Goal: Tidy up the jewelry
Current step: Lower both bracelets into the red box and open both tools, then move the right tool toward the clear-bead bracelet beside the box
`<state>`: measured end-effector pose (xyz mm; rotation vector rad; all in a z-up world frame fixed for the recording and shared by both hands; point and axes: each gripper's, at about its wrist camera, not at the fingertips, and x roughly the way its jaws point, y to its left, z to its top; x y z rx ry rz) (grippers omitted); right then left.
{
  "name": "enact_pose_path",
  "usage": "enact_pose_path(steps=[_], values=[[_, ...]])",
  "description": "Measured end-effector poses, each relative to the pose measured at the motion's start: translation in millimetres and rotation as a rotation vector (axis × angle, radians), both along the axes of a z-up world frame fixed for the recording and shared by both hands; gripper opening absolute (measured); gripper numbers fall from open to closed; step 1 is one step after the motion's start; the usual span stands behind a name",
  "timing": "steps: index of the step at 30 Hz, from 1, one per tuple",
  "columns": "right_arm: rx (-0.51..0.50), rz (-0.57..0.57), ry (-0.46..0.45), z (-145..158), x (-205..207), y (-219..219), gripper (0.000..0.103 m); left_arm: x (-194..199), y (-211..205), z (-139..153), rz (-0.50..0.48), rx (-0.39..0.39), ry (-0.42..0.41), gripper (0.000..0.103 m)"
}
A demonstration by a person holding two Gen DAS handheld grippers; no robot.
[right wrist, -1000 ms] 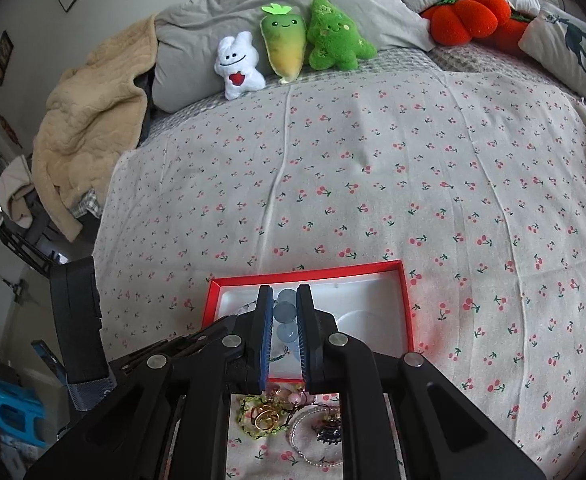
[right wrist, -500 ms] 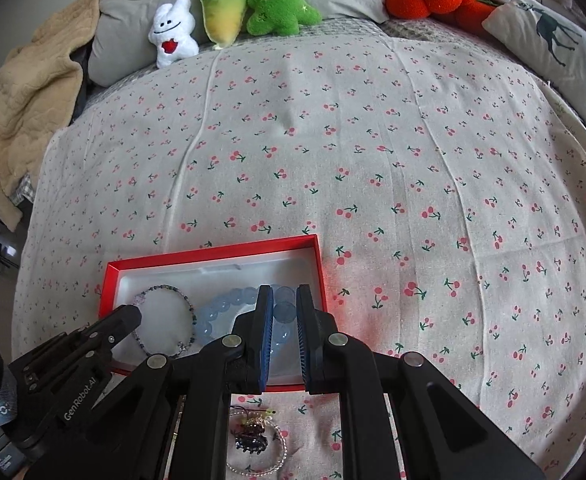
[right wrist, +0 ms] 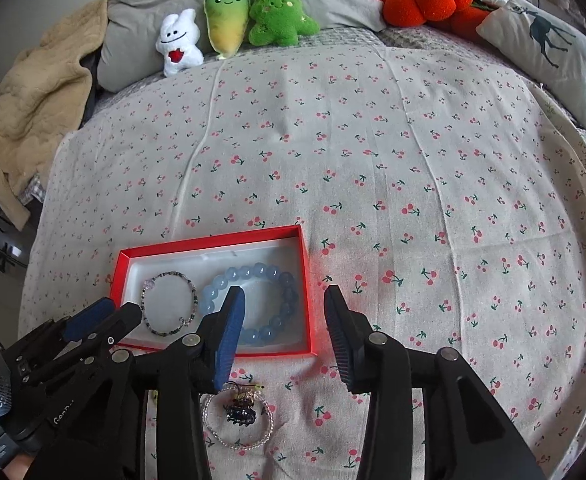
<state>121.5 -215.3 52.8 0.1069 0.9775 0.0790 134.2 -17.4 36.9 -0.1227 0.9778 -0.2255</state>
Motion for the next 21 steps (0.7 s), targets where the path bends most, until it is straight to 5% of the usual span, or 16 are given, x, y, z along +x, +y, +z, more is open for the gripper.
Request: enact_pose_path(steps=[9, 21], values=[[0.023, -0.014, 0.011, -0.8, -37.3, -18.8, 0.059, -44.8, 11.0, 7.9, -0.009, 0.08, -0.024, 0.085], [-0.068, 0.059, 0.047, -23.7, -78.9, -9.9, 0.07, -86.0, 22.4, -13.8, -0.037, 0.132, 0.057, 0.095]])
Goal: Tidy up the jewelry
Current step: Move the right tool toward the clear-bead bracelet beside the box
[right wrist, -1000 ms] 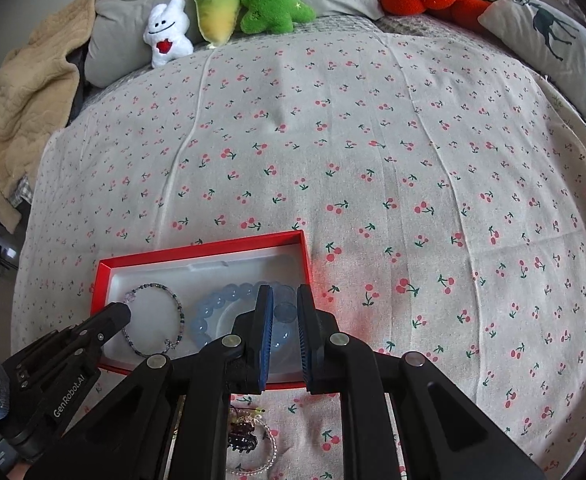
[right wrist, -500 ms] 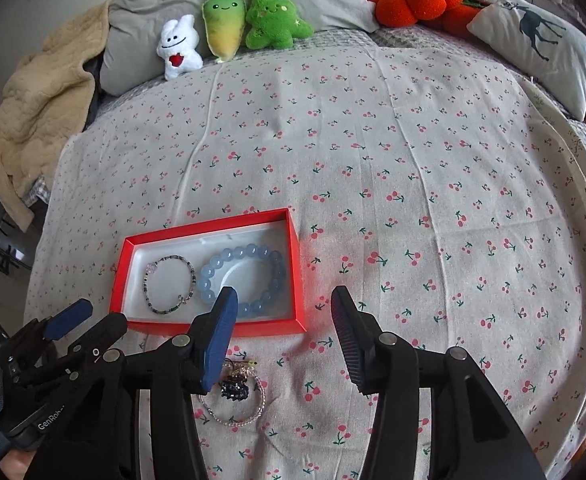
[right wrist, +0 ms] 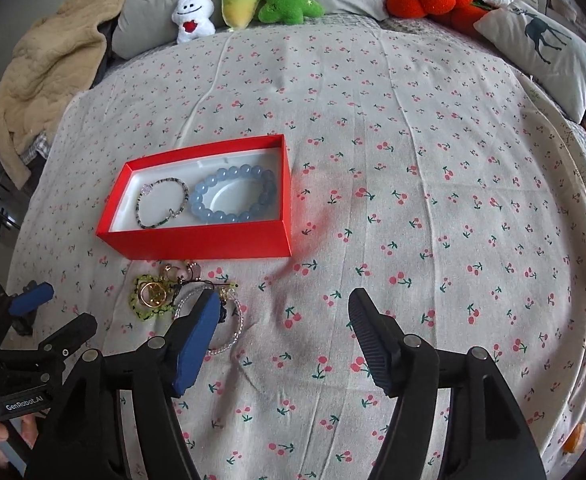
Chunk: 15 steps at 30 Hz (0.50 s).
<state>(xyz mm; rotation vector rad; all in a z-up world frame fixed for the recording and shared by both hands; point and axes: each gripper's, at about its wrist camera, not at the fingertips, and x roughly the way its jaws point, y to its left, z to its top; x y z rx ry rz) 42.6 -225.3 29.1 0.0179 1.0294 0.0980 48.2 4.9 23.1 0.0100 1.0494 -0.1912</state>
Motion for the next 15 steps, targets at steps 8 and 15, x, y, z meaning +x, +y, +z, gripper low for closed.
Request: enact_pose_path(steps=[8, 15], values=[[-0.09, 0.069, 0.047, -27.6, -22.3, 17.6, 0.07, -17.1, 12.1, -18.9, -0.012, 0.04, 0.055, 0.095], [-0.148, 0.093, 0.092, -51.0, -29.7, 21.9, 0.07, -20.3, 28.2, -35.4, 0.012, 0.096, 0.11, 0.095]])
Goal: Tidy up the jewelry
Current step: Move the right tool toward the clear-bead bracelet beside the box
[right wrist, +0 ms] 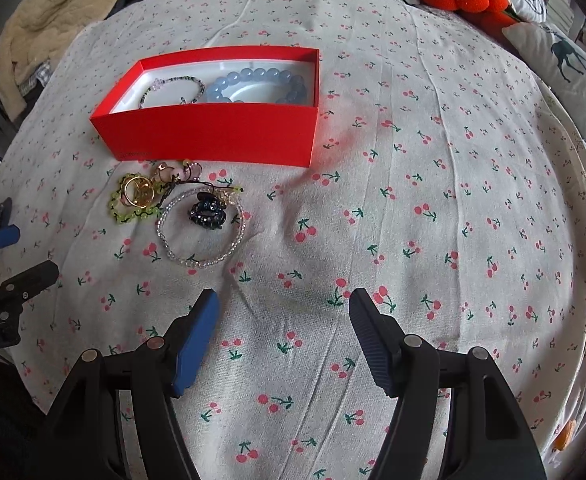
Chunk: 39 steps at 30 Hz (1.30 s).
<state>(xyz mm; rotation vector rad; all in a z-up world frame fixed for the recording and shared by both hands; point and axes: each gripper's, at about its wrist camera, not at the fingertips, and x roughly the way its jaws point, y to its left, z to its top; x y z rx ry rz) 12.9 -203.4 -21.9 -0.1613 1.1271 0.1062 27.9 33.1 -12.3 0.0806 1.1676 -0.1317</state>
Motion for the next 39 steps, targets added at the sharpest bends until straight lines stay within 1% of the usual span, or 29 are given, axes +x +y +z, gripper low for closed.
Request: enact_pose_path(steps=[4, 12, 16, 21, 24, 28, 29, 30, 32, 36, 39], values=[[0.013, -0.014, 0.013, -5.1, 3.6, -0.4, 0.07, 2.6, 7.4, -5.6, 0.023, -0.021, 0.035, 0.095], [0.079, -0.027, 0.032, -10.7, 22.7, 15.6, 0.07, 10.0, 8.2, -8.3, 0.03, -0.034, 0.054, 0.095], [0.051, -0.011, 0.034, -19.9, 30.7, 31.6, 0.071, 13.8, 9.1, -11.1, 0.028, -0.032, 0.067, 0.095], [0.02, 0.021, 0.018, -26.2, 37.6, 49.4, 0.077, 16.8, 11.5, -13.5, 0.022, -0.026, 0.07, 0.095], [0.006, 0.028, 0.001, -29.1, 39.9, 54.8, 0.078, 17.8, 12.1, -14.7, 0.019, -0.023, 0.073, 0.095], [0.014, 0.021, -0.007, -29.6, 45.7, 56.4, 0.077, 18.4, 12.3, -15.0, 0.019, -0.024, 0.076, 0.095], [0.015, 0.02, -0.007, -29.3, 46.4, 57.1, 0.074, 18.5, 12.2, -15.0, 0.019, -0.025, 0.076, 0.095], [0.015, 0.023, -0.009, -28.3, 45.7, 54.9, 0.066, 18.5, 11.9, -14.8, 0.018, -0.025, 0.076, 0.095], [0.013, 0.034, -0.013, -25.9, 44.7, 55.3, 0.056, 18.8, 11.8, -15.1, 0.018, -0.028, 0.075, 0.095], [0.014, 0.046, -0.011, -22.6, 41.2, 52.2, 0.053, 18.5, 11.6, -14.5, 0.014, -0.035, 0.071, 0.095], [0.029, 0.05, -0.009, -19.1, 38.3, 48.9, 0.052, 19.3, 11.4, -12.4, 0.003, -0.056, 0.062, 0.095]])
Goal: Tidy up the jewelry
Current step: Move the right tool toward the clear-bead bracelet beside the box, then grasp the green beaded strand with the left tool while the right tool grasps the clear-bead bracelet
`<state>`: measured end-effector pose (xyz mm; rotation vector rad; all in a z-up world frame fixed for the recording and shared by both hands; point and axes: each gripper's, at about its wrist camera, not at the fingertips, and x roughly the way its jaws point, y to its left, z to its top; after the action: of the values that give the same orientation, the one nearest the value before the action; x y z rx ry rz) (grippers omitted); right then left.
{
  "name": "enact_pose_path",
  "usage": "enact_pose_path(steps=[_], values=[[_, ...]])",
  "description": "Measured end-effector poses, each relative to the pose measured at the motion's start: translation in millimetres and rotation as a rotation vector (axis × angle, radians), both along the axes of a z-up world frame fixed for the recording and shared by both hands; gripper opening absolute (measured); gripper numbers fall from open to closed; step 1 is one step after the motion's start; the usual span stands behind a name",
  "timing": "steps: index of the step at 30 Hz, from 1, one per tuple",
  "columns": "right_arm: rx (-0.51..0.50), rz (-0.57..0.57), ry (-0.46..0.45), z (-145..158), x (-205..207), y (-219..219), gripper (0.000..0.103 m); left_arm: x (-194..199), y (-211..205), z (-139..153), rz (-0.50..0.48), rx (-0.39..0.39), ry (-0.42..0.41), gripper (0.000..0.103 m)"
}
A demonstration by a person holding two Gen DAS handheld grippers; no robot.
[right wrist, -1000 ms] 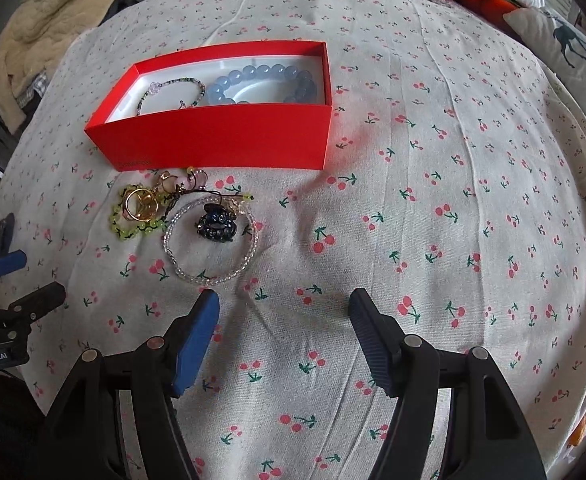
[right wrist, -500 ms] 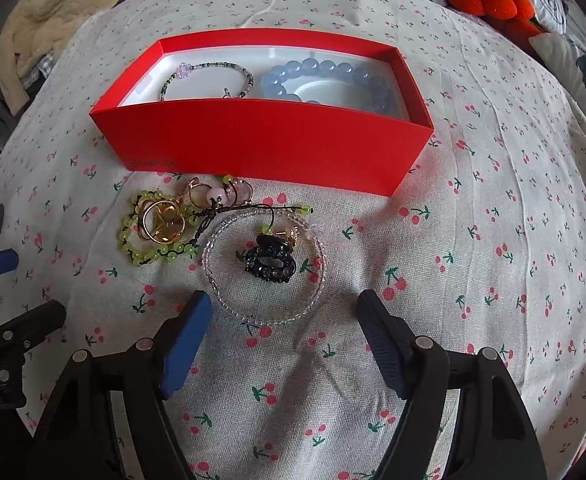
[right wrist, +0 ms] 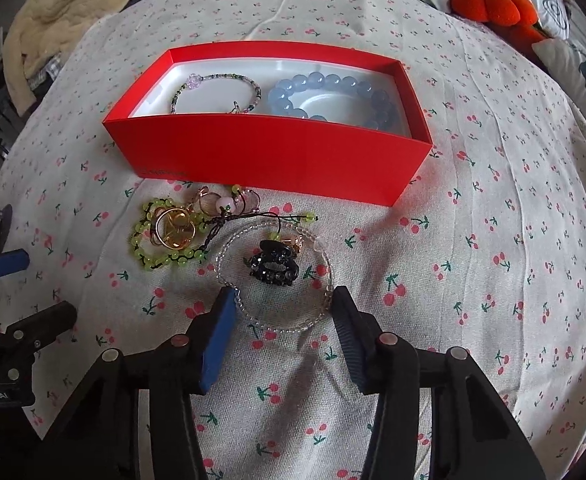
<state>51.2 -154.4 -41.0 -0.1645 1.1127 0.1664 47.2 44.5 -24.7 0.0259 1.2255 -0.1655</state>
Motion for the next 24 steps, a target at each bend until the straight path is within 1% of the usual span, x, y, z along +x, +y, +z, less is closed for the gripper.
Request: enact_pose_path(steps=[4, 8, 11, 14, 15, 16, 18, 21, 24], values=[[0.017, 0.004, -0.004, 5.8, -7.0, -3.4, 0.052, -5.3, -4.2, 4.3, -0.031, -0.053, -0.021, 0.095], [0.031, 0.001, -0.02, 15.5, -10.4, -9.7, 0.052, -4.5, -13.5, 6.6, -0.082, -0.114, -0.053, 0.094], [0.045, -0.01, -0.031, 23.4, -14.8, -15.5, 0.052, -0.7, -25.3, 11.1, -0.128, -0.15, -0.103, 0.089], [0.059, -0.024, -0.04, 29.4, -16.2, -24.3, 0.052, 2.2, -40.0, 12.0, -0.182, -0.165, -0.132, 0.079], [0.063, -0.028, -0.041, 31.2, -16.8, -26.8, 0.052, 5.5, -40.5, 11.3, -0.188, -0.185, -0.13, 0.074], [0.065, -0.032, -0.043, 32.4, -17.6, -28.5, 0.052, 8.8, -39.7, 10.2, -0.181, -0.214, -0.123, 0.064], [0.068, -0.037, -0.044, 34.2, -19.2, -33.0, 0.052, 17.6, -34.5, 8.7, -0.134, -0.269, -0.102, 0.052], [0.075, -0.047, -0.046, 36.3, -20.5, -40.0, 0.052, 27.4, -24.2, 6.0, -0.049, -0.324, -0.089, 0.044], [0.078, -0.055, -0.047, 37.7, -20.6, -45.9, 0.052, 35.8, -19.5, 0.6, 0.0, -0.361, -0.077, 0.036]])
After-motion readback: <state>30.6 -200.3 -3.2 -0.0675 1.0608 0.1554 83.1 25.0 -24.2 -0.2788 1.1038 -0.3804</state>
